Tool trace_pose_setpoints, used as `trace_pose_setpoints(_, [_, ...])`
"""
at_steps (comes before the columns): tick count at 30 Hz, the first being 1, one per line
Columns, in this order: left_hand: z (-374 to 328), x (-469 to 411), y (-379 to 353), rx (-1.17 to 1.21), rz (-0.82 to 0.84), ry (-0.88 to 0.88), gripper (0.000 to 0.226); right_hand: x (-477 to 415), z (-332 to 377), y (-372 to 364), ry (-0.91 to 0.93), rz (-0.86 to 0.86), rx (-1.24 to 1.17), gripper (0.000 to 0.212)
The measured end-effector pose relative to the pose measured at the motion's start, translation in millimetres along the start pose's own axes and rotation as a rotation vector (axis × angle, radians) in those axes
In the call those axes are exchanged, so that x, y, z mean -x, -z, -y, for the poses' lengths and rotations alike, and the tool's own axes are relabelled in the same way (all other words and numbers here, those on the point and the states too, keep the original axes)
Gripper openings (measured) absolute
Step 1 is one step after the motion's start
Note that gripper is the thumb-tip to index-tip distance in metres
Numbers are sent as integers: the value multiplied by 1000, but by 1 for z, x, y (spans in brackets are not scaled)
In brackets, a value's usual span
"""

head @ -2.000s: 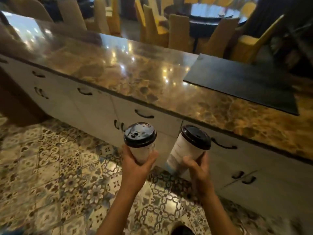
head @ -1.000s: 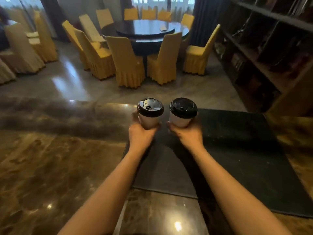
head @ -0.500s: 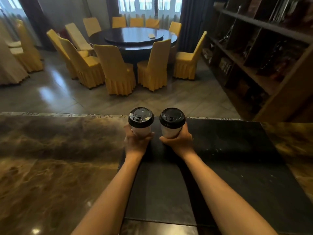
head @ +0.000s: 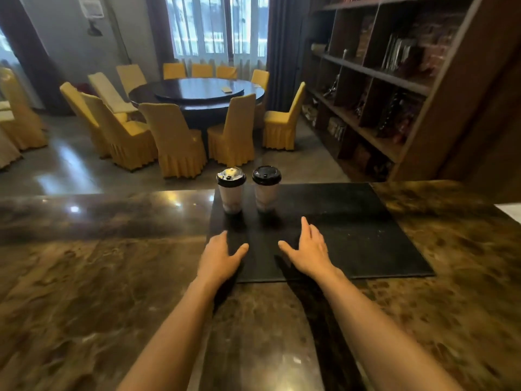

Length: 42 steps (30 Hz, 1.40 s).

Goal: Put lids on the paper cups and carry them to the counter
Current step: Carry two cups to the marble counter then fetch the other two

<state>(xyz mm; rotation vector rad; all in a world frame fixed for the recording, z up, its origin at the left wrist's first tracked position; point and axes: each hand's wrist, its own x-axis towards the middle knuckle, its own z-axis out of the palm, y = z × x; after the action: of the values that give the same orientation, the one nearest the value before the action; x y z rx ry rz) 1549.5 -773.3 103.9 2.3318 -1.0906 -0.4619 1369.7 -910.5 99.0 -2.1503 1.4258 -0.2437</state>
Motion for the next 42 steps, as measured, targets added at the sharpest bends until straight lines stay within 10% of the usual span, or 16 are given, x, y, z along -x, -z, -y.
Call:
trace_pose_setpoints(16, [-105,334,-140,-517,281,-884,95,430,-226,53,-470,-269,325,102])
trace_pose_setpoints(28, [-285,626,-304,-570,522,-1581,98,778,-414,84,-1236,-604,195,111])
trace_pose_setpoints(42, [-395,1033,-444,-434,800,-1989,106,1136,-576,97,-1743,-855,27,106])
